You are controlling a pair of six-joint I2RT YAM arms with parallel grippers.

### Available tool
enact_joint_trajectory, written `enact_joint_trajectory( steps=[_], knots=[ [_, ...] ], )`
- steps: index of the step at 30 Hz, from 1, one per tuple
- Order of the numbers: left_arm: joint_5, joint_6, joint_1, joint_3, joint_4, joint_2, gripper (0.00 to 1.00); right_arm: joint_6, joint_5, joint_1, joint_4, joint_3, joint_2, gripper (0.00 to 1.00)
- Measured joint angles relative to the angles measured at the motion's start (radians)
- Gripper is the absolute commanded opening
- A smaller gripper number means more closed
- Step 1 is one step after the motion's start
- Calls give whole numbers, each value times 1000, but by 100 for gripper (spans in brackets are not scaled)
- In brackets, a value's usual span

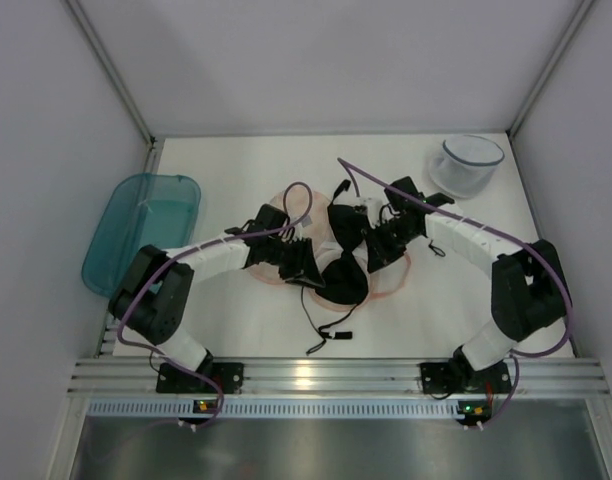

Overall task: Place the bra in the laundry bag and zip it closed
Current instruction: Adjust the bra in the laundry bag.

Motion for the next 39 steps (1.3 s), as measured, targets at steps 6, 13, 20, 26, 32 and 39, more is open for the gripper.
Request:
enact_joint_trajectory(
  steps=[6, 13, 20, 26, 32, 39],
  knots=[
    [-29, -23, -9, 5, 6, 65, 39, 11, 1, -1, 68, -1, 17, 14],
    [-60, -19, -10, 11, -11, 68, 43, 11, 8, -8, 110, -2, 114, 13],
    [-66, -6, -11, 29, -41, 77, 45, 10, -9, -8, 137, -26, 166, 12],
    [-59, -6, -17, 41, -60, 84, 42, 10, -11, -8, 155, -35, 173, 11],
    [-35, -11, -61, 68, -76, 84, 7, 11, -6, -10, 172, -54, 174, 12],
    [-76, 19, -70, 121, -150, 62, 0, 14, 9, -14, 174, -55, 173, 12]
  ],
)
